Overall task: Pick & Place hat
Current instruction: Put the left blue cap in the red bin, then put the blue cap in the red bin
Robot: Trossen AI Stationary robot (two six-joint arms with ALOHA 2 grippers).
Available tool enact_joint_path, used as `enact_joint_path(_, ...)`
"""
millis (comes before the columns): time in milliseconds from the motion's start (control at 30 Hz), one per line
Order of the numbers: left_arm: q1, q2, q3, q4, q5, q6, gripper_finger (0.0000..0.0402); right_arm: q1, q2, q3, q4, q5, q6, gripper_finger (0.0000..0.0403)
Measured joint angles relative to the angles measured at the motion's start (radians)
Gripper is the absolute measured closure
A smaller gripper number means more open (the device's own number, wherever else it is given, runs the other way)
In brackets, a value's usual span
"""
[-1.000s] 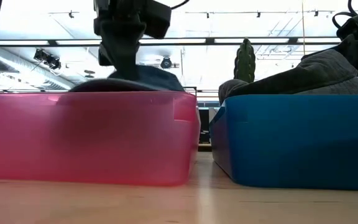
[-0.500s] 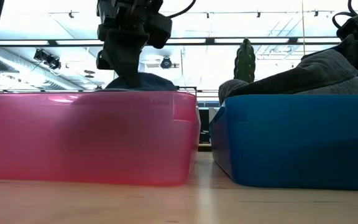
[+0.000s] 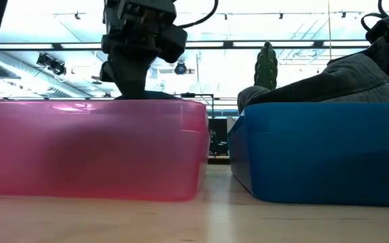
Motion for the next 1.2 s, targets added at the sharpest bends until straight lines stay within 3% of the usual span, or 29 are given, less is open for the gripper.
enact_joint_path(233, 0.0, 0.008, 0.0, 0.009, 0.0, 0.049, 0.0346, 0.0, 0.0, 0.0, 0.0, 0.0, 0.0, 0.0382)
enact_joint_path(633, 0.038, -0.011, 0.028, -0.05, 0.128, 0.125, 0.022, 0.0, 0.0, 0.0, 0.0, 0.0, 0.0, 0.0382)
enact_joint_path(800, 0.025, -0.041, 0.053, -0.047, 0.014, 0.23, 0.0212, 0.0, 0.0, 0.0, -0.001, 0.0, 0.0, 0.0382)
enact_joint_path(933, 0.03, -0.063, 0.085, -0.064, -0.014, 0.301, 0.0211, 0.0, 0.0, 0.0, 0.0, 0.0, 0.0, 0.0382)
enact_joint_path(1200, 0.067, -0.136, 0.106, -0.2, -0.124, 0.492, 0.0211, 0.0, 0.0, 0.0, 0.001, 0.0, 0.0, 0.0382)
